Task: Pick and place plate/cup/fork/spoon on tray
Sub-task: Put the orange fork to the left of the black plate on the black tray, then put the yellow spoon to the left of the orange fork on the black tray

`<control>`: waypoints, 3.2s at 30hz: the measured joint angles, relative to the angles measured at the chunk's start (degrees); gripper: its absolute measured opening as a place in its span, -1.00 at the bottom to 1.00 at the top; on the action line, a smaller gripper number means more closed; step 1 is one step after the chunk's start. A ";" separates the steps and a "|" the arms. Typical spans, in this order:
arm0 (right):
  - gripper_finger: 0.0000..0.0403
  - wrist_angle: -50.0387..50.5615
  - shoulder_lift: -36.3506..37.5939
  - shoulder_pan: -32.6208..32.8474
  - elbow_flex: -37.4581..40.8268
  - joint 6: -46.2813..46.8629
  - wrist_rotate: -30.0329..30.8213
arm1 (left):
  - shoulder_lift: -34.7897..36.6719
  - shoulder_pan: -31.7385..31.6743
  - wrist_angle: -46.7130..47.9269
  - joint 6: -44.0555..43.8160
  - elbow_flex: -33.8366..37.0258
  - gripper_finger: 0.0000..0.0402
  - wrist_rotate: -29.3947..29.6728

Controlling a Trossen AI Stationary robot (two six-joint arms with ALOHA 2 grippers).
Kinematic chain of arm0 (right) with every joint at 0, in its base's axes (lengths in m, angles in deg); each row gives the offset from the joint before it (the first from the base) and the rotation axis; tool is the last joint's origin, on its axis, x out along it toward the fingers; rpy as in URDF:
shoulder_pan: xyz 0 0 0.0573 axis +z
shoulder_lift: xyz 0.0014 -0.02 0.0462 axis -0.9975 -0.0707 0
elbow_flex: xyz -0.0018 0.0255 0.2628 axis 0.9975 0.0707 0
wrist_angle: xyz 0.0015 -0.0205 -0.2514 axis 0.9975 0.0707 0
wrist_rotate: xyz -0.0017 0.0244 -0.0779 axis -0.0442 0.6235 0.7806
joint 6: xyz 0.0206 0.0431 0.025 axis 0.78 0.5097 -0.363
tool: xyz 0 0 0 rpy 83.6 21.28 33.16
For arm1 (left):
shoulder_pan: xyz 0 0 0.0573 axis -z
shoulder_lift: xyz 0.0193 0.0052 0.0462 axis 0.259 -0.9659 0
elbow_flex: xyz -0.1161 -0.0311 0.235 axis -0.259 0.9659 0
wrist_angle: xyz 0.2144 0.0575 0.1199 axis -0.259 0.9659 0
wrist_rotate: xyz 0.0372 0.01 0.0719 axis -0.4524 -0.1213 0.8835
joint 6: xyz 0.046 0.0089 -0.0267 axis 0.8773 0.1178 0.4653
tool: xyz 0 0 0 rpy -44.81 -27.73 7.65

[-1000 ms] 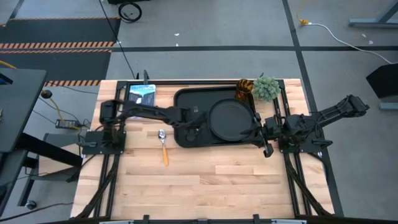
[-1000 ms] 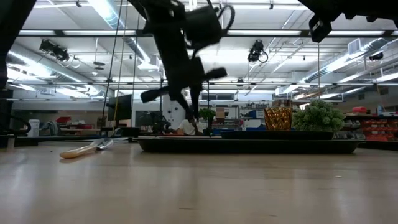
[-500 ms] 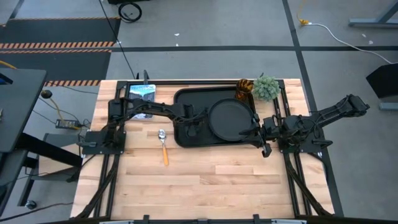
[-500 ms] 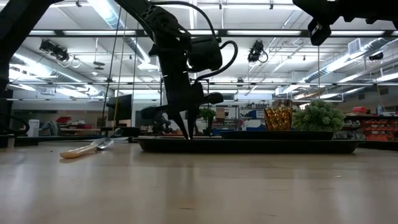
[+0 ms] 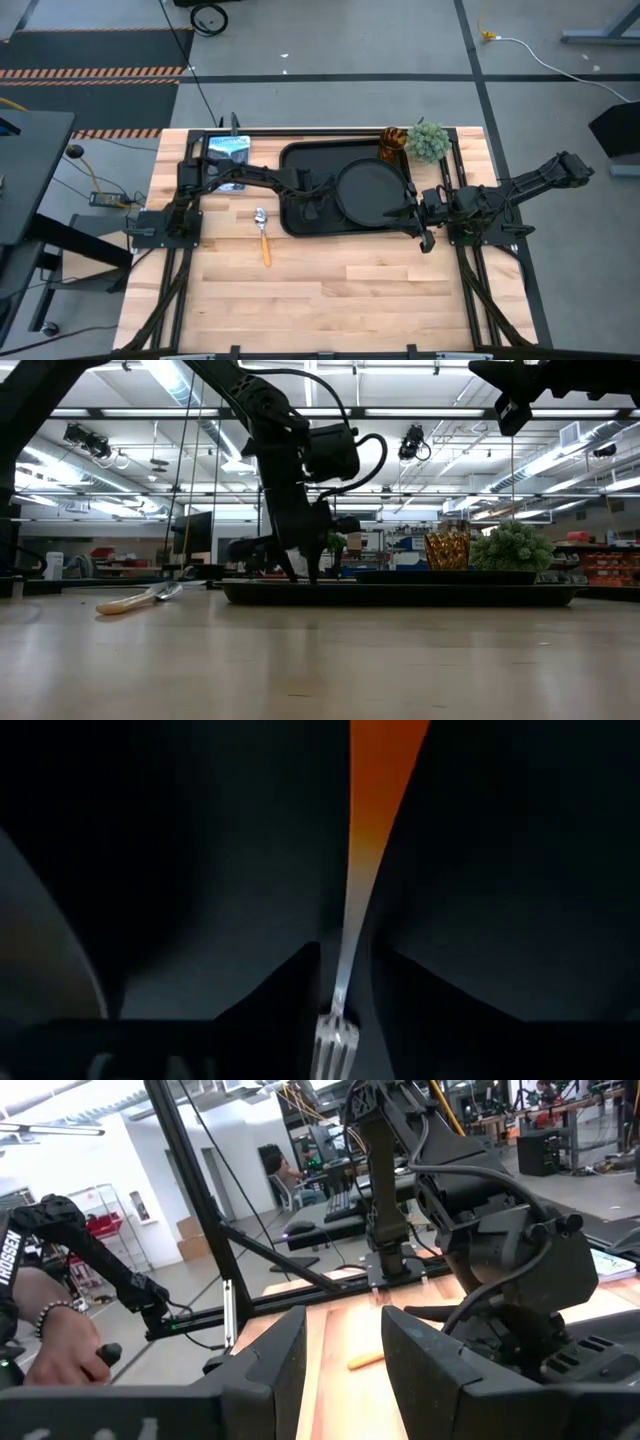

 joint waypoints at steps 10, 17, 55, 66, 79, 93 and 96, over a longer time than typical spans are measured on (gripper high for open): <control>-0.31 0.53 0.00 0.39 0.00 0.02 -0.44 | 3.30 2.66 0.48 -10.31 -1.81 -0.29 3.10; -0.31 0.33 -0.48 3.00 0.02 -2.08 -0.34 | 8.38 5.80 0.88 -46.33 -1.90 -0.29 1.24; -0.31 -7.58 -4.98 7.91 0.02 -20.89 1.29 | 29.75 29.56 15.71 -163.22 27.98 -0.44 6.38; -0.31 -7.32 -5.51 8.08 0.02 -18.14 1.03 | 31.24 29.42 5.10 -173.79 36.01 0.06 6.31; -0.31 -7.71 -6.58 8.09 0.02 -17.43 1.01 | 23.85 29.49 0.91 -171.42 34.54 0.07 5.74; -0.31 -7.71 -6.64 8.09 0.02 -17.43 1.03 | 22.72 29.40 7.29 -165.18 31.41 -0.58 -0.43; -0.31 -7.71 -6.64 8.09 0.02 -17.43 1.01 | 22.76 29.40 8.37 -165.14 31.41 -0.71 -1.19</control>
